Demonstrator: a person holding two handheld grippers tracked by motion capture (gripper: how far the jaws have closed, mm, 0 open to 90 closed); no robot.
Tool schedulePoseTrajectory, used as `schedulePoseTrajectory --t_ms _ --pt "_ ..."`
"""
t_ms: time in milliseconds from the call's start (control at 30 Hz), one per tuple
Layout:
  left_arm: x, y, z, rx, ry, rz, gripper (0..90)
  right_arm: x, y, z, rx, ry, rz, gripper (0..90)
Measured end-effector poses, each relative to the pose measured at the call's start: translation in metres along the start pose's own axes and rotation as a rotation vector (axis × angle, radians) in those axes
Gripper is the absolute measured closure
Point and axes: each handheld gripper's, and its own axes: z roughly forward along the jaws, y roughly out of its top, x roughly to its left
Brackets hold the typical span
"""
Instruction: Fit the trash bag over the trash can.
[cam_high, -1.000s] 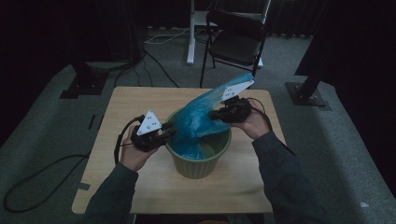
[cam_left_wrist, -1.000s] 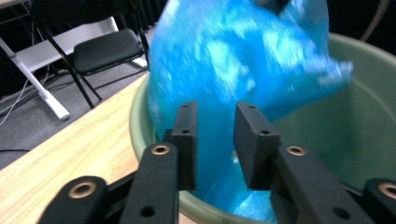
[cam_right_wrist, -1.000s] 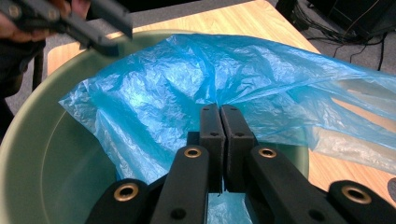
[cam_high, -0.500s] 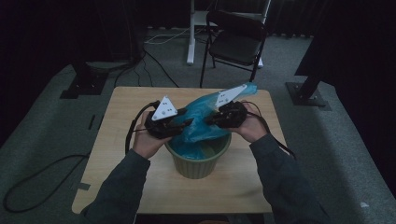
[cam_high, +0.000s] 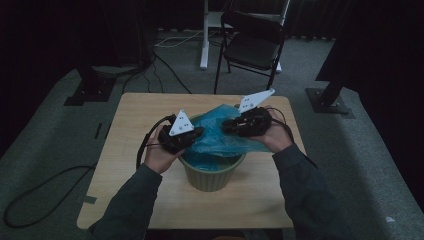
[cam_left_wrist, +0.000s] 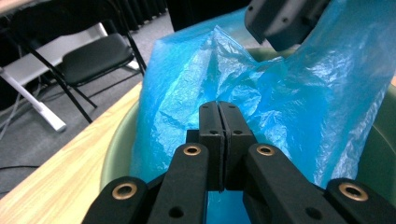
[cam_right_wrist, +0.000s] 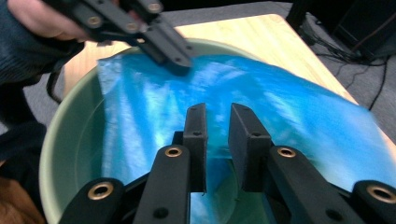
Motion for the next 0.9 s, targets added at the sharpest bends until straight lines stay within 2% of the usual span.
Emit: schedulePoseTrajectory --t_ms 133,267,367,433,600,667,800,900 --pt "0.001 -0.002 -0.004 -0.018 0.012 -0.001 88.7 -0.005 -0.001 0.001 0.010 -0.024 0.023 78.9" --pt "0.001 -0.004 -0.005 -0.027 0.015 -0.007 88.7 -0.002 -0.003 0.009 0.030 -0.046 0.025 69.9" --pt "0.000 -0.005 -0.005 -0.031 0.020 -0.005 88.7 0.001 -0.002 0.015 0.024 -0.022 0.016 62.2" --pt "0.000 -0.005 -0.004 -0.032 0.021 -0.008 88.7 0.002 -0.002 0.018 0.015 0.011 0.013 57.6" --pt "-0.002 -0.004 -0.002 -0.039 0.019 -0.008 88.7 0.007 -0.001 0.021 0.001 0.047 -0.008 53.8" --pt "-0.003 -0.004 -0.003 -0.041 0.020 -0.003 88.9 0.007 0.000 0.024 0.014 0.025 -0.014 59.6" --pt "-0.003 -0.004 -0.005 -0.046 0.026 -0.001 89.3 0.007 -0.001 0.029 0.052 0.002 -0.024 86.7" --pt "-0.001 -0.007 -0.008 -0.055 0.036 -0.014 89.5 0.007 -0.001 0.026 0.060 -0.020 -0.016 89.9"
